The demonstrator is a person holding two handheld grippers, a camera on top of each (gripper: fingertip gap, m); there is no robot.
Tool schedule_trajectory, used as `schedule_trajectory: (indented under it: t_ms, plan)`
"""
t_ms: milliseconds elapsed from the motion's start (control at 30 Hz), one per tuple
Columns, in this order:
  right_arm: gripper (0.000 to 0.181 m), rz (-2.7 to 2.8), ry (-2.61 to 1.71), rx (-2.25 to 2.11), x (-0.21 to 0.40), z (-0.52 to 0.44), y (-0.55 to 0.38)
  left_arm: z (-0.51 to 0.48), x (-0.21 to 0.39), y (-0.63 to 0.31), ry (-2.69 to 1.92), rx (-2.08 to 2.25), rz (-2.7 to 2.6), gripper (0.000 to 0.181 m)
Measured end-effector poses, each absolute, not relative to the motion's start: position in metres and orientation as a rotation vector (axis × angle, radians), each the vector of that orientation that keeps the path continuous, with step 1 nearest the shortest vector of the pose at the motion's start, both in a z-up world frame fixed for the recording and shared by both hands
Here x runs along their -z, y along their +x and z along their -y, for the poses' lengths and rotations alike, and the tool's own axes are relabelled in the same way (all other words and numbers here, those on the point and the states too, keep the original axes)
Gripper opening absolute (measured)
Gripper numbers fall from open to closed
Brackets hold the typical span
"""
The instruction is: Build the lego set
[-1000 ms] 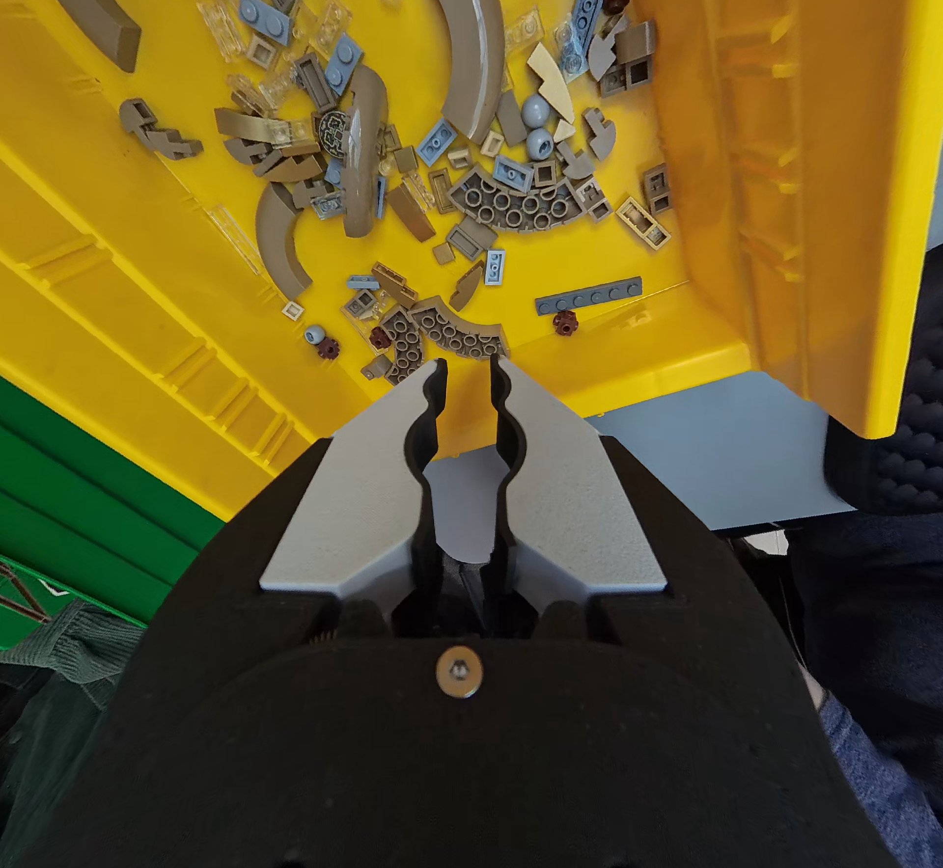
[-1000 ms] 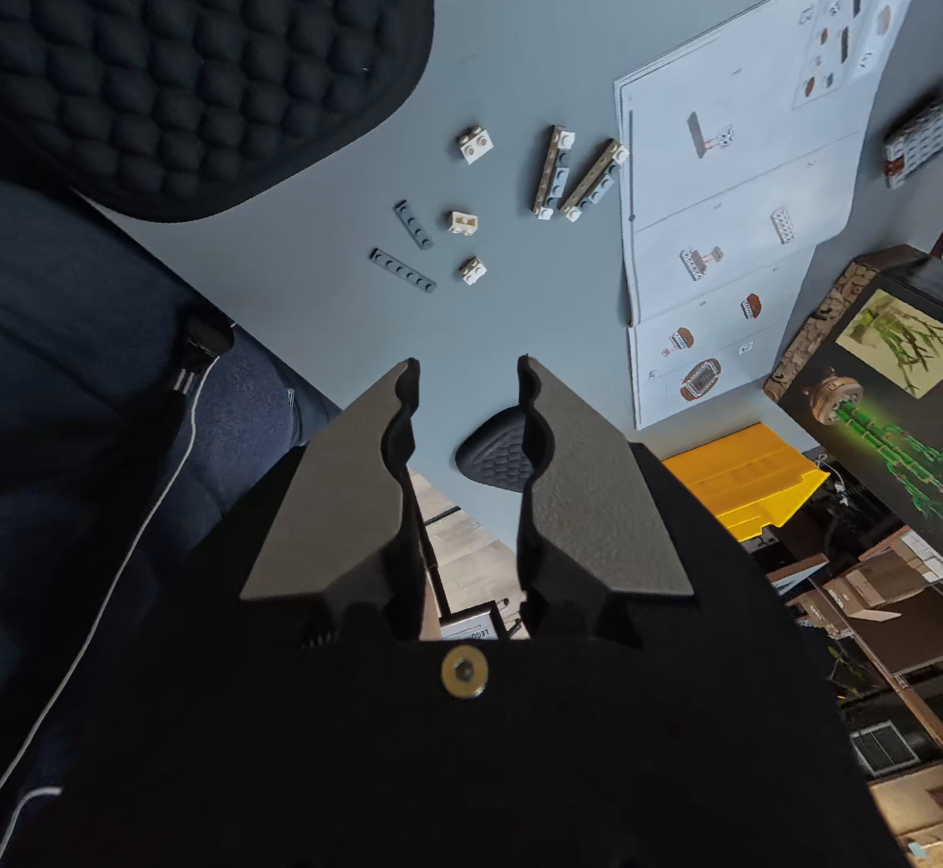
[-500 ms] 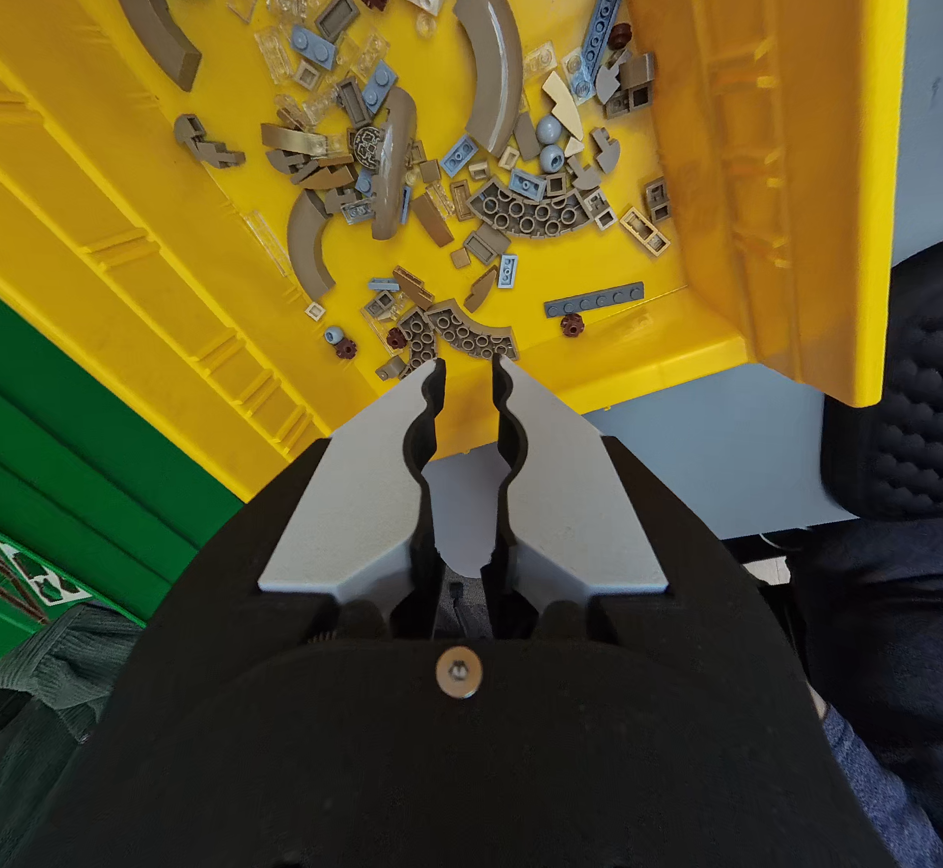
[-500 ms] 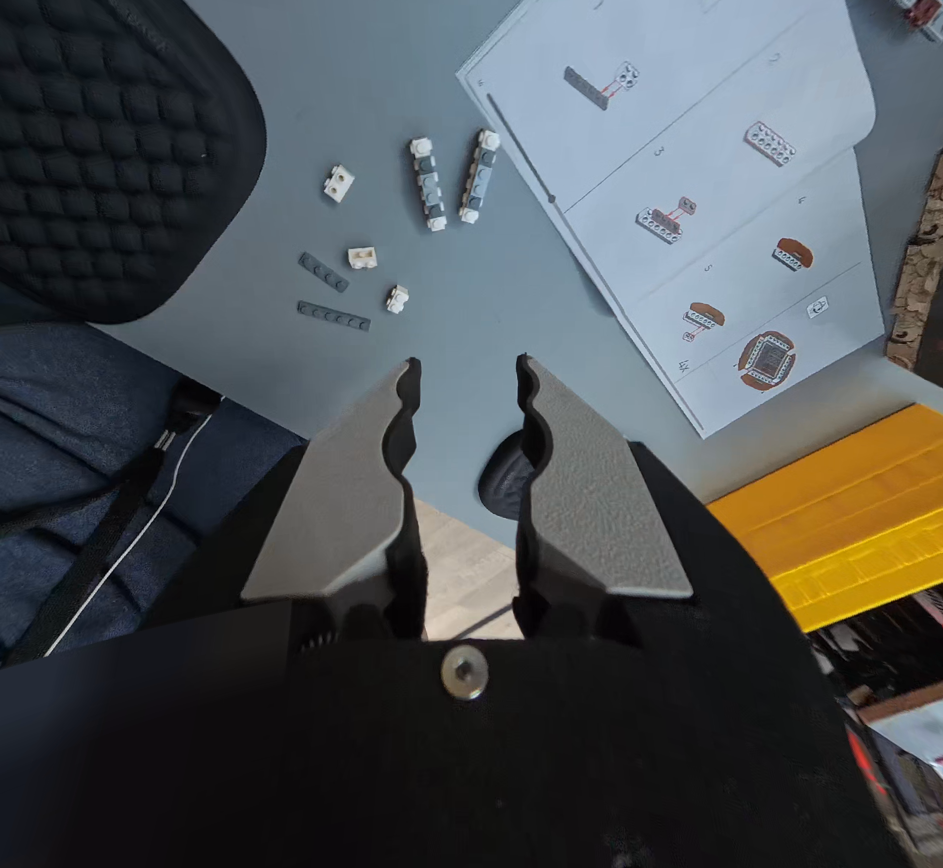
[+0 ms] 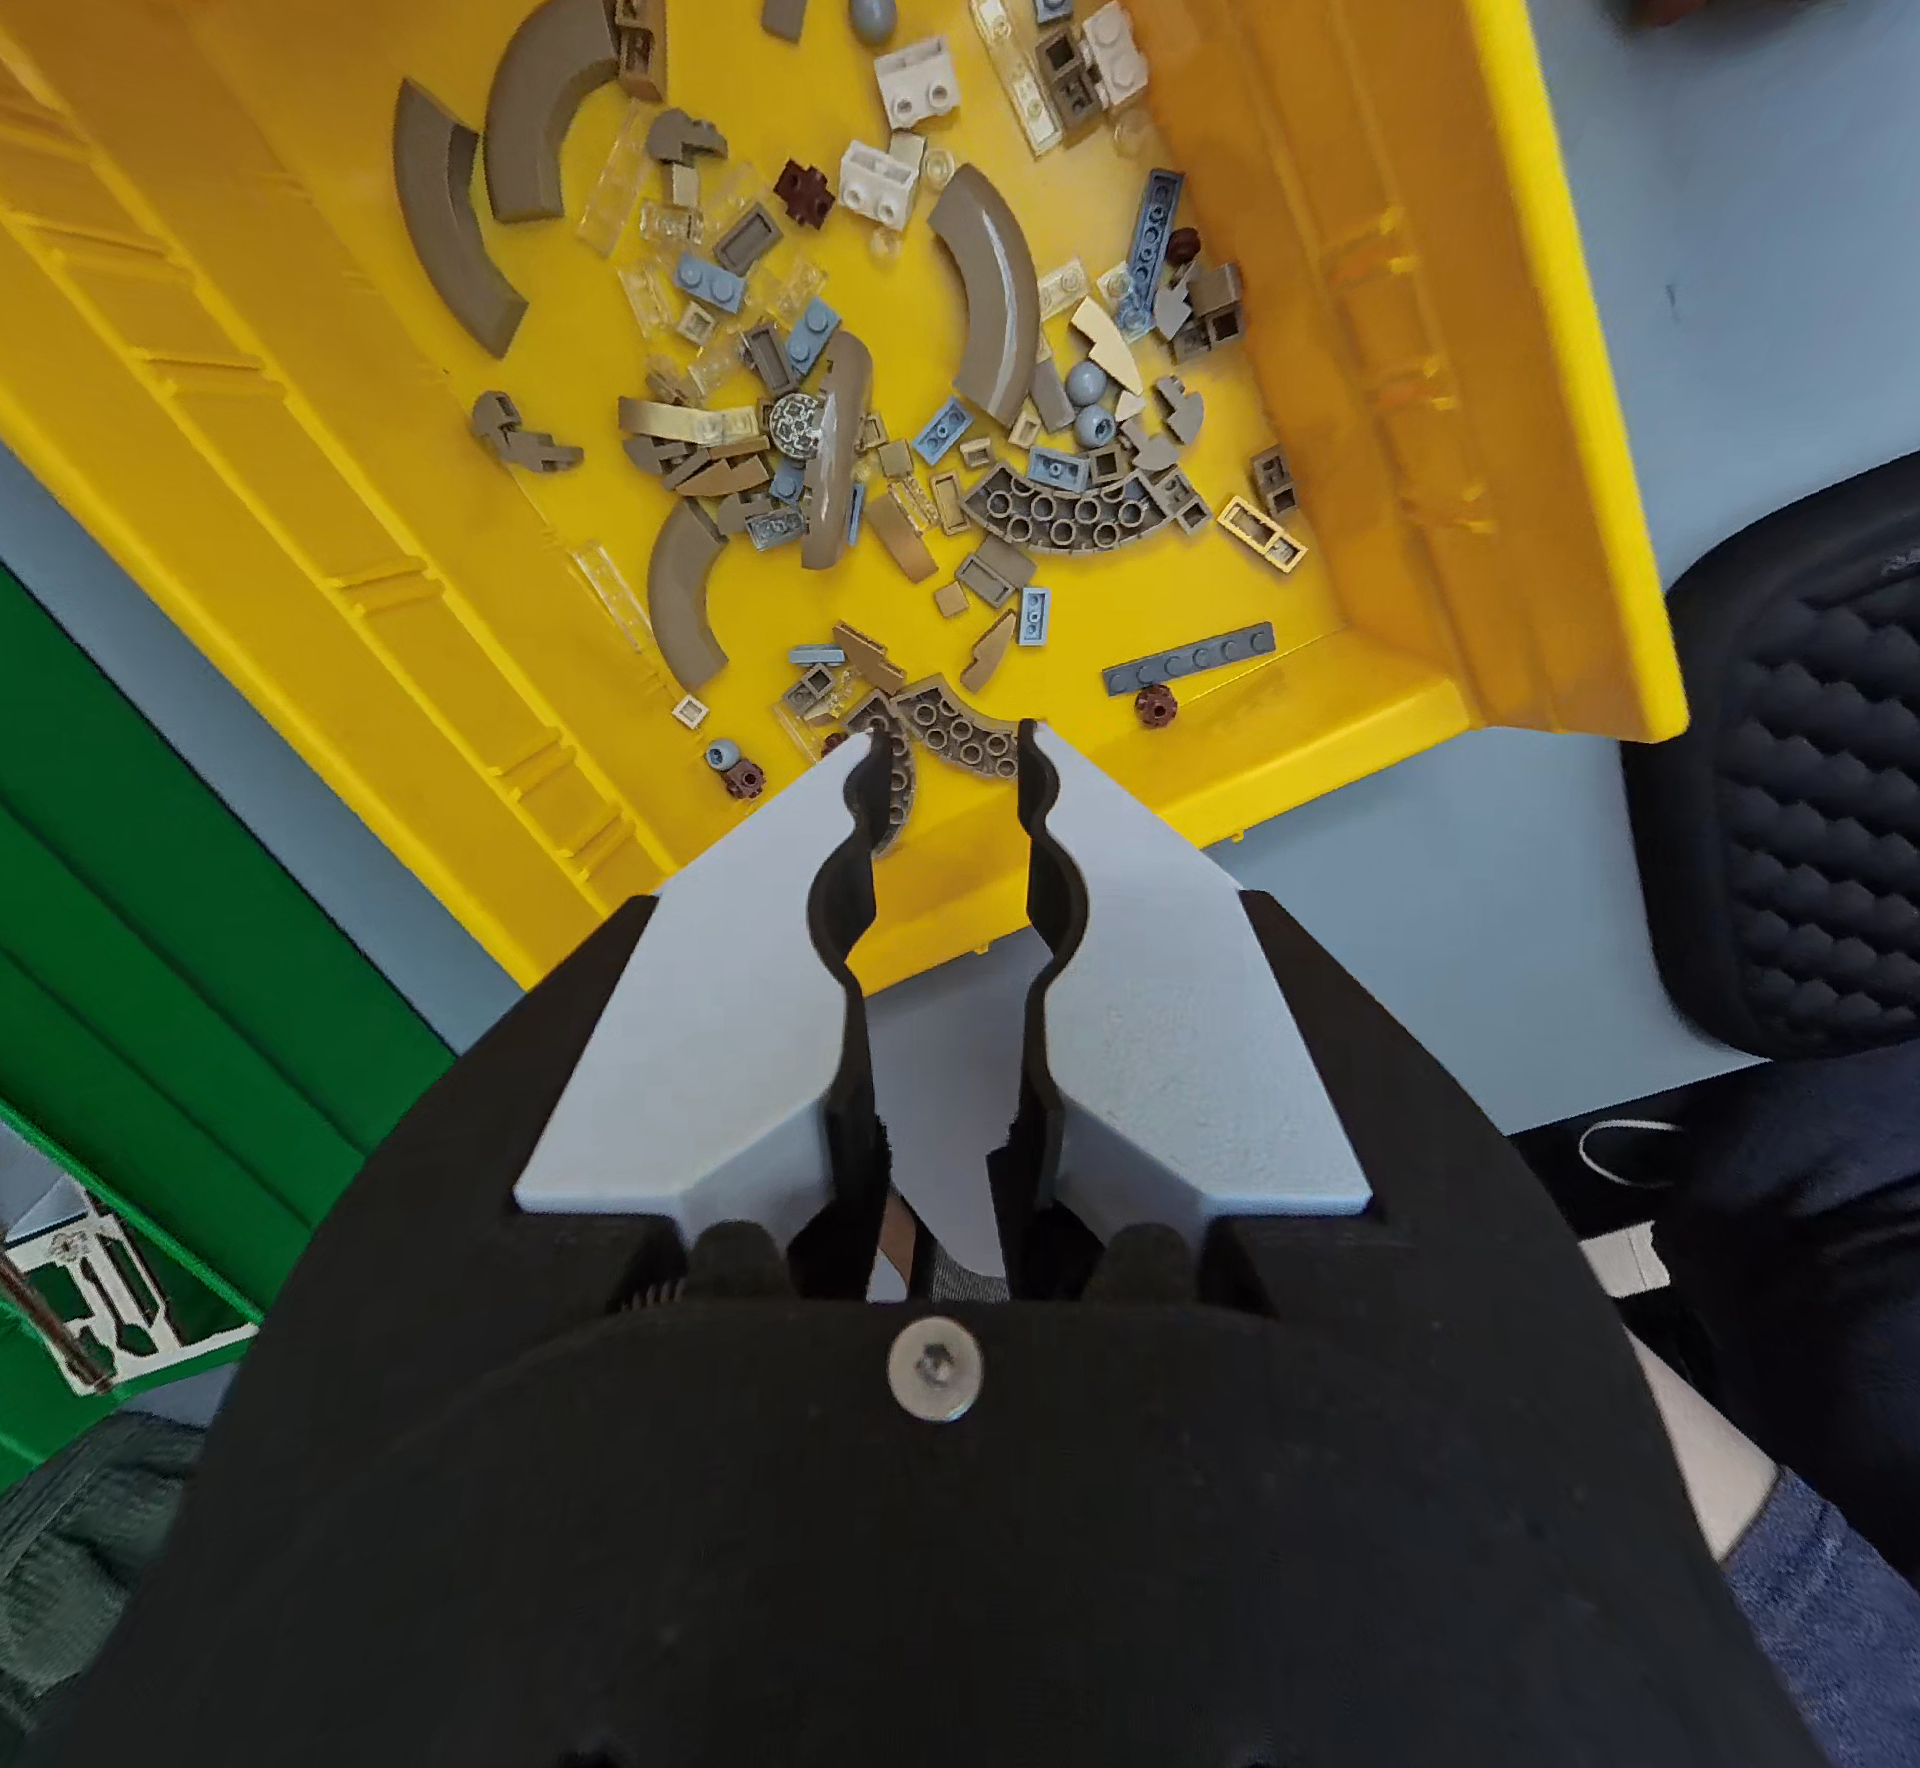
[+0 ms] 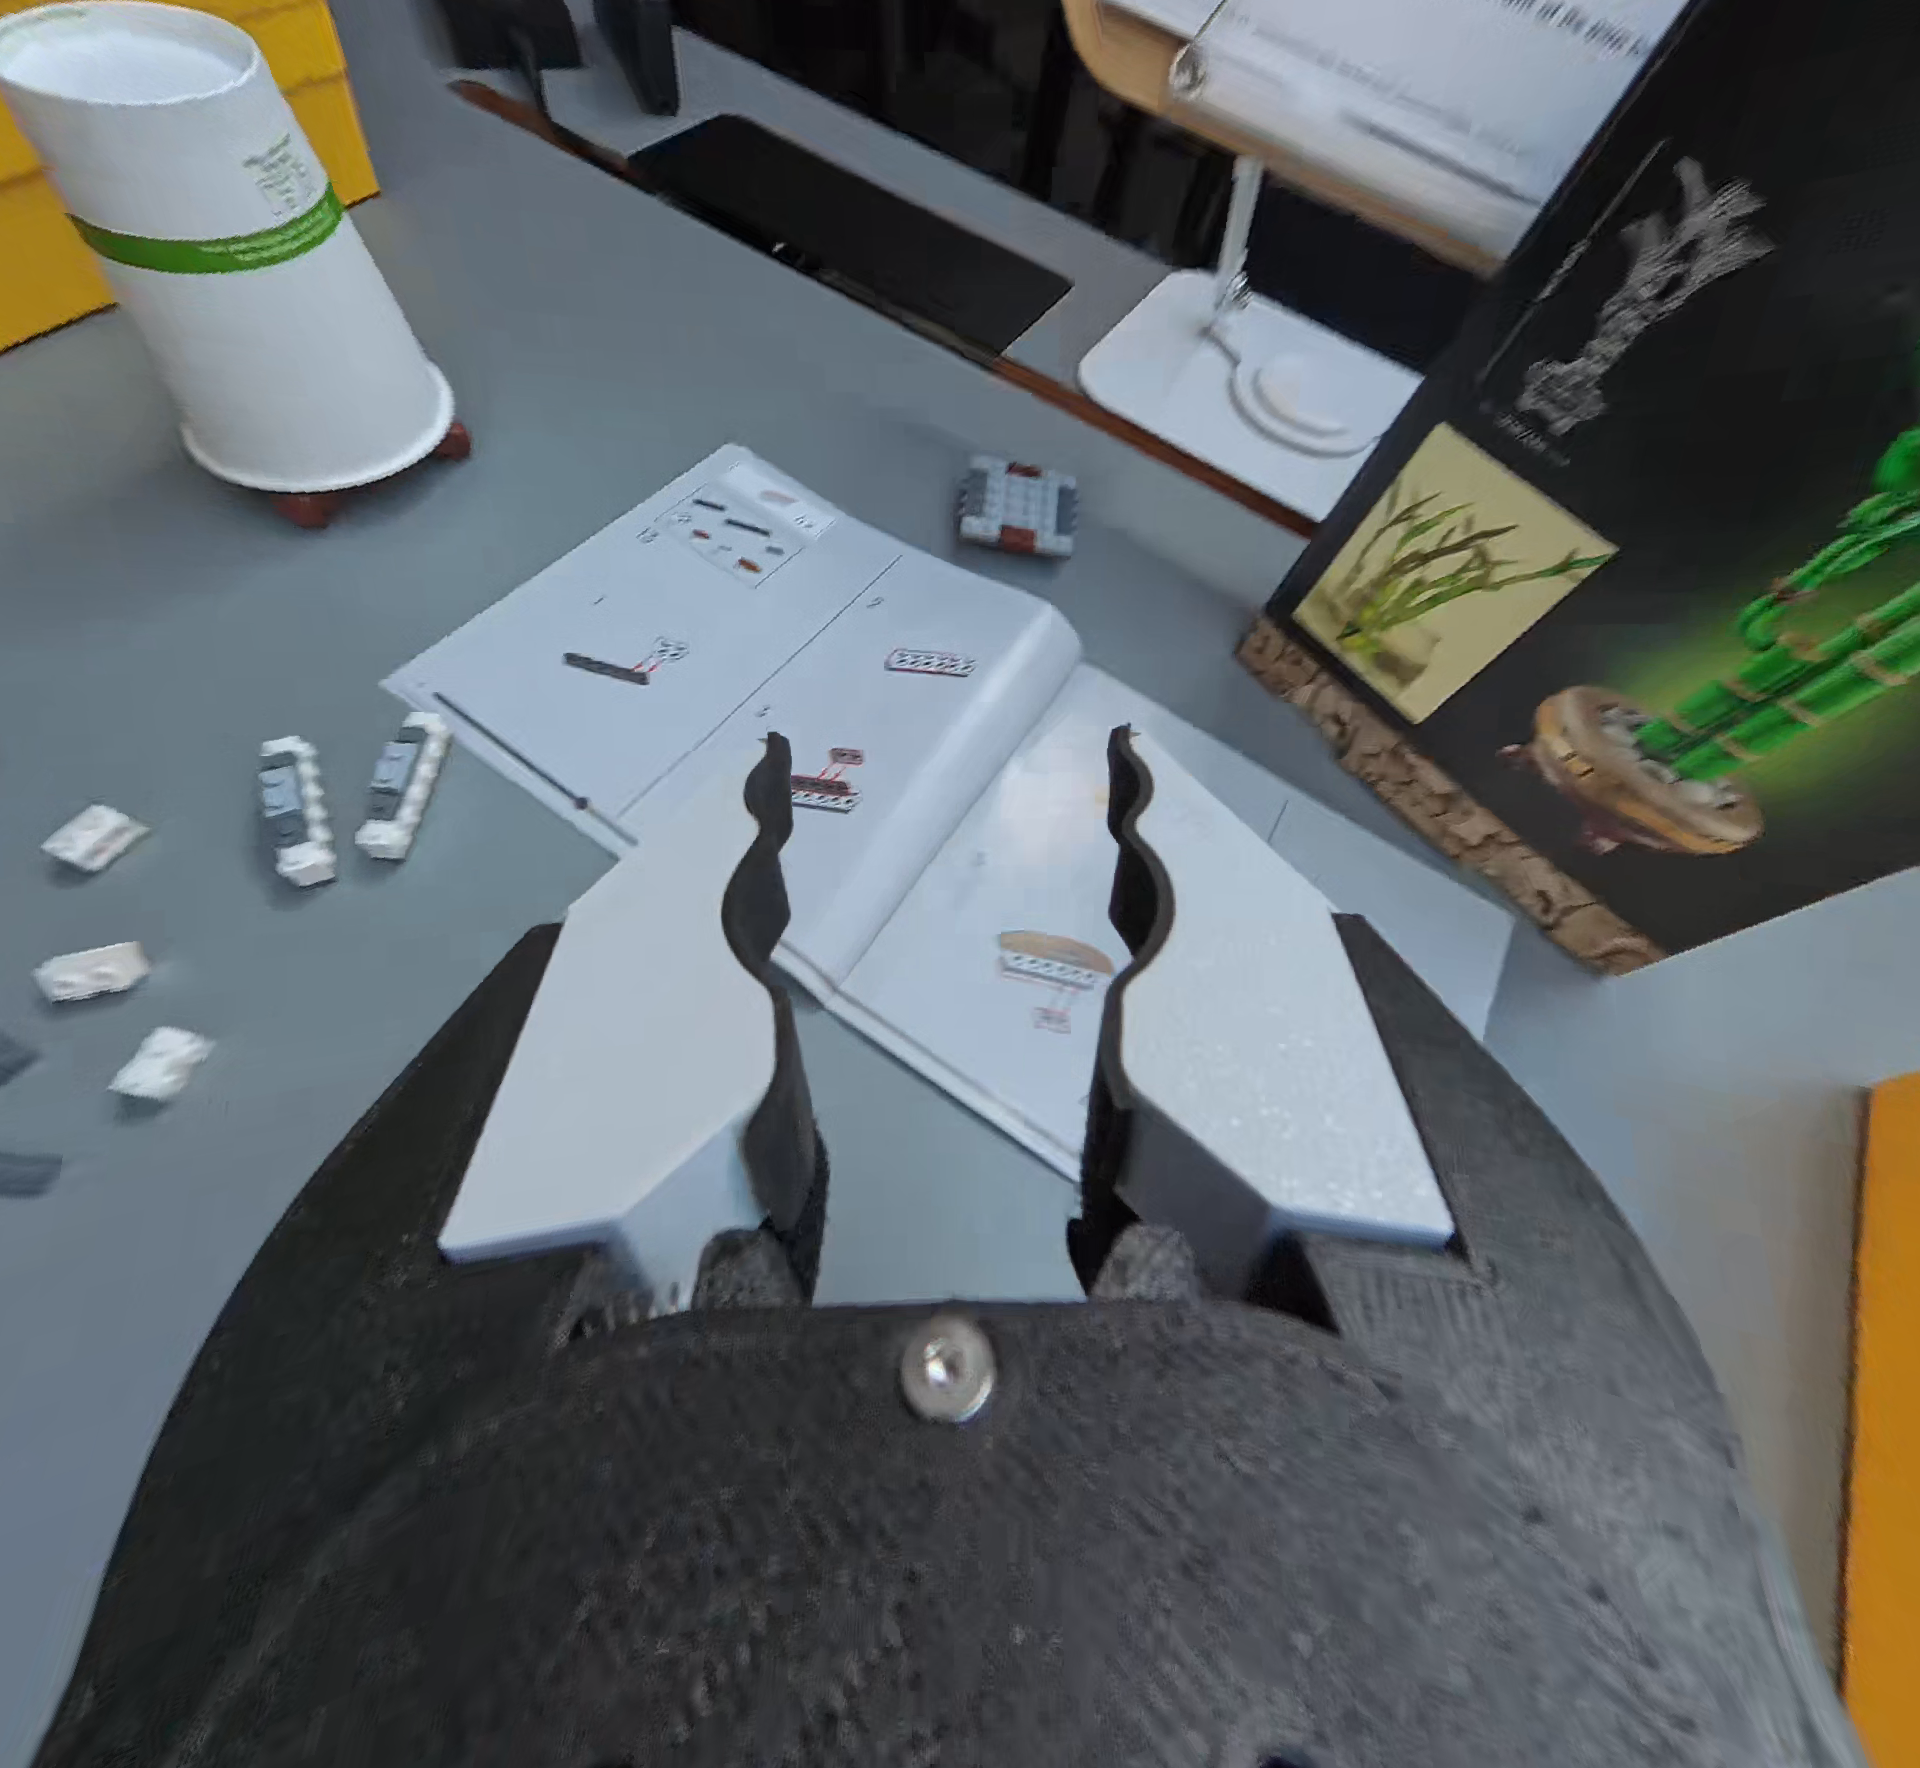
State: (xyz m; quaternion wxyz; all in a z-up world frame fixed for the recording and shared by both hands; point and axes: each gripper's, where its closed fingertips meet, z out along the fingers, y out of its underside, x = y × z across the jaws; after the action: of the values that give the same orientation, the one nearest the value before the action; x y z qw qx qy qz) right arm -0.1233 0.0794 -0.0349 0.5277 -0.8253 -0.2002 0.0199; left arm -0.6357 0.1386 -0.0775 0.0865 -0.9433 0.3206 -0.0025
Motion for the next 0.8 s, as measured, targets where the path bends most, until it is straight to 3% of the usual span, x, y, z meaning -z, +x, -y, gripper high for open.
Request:
schedule_trajectory:
  t_ms: [233,533,633,800]
  plan:
    - [0.047,0.437,-1.565,0.283,0.039,-0.077,-0.094,-0.151,0.115,-0.660,-3.010,-0.049,-0.849,0.017]
    - [0.046,0.296,-1.652,0.184,0.053,-0.083,-0.079,-0.160,0.142,-0.677,-3.026,-0.175,-1.036,0.027]
    - [0.036,0.190,-1.723,0.226,0.062,-0.086,-0.059,-0.163,0.148,-0.685,-3.010,-0.259,-1.098,0.024]
    - [0.046,0.020,-1.784,0.466,0.061,-0.077,-0.031,-0.161,0.154,-0.683,-3.028,-0.219,-1.124,0.026]
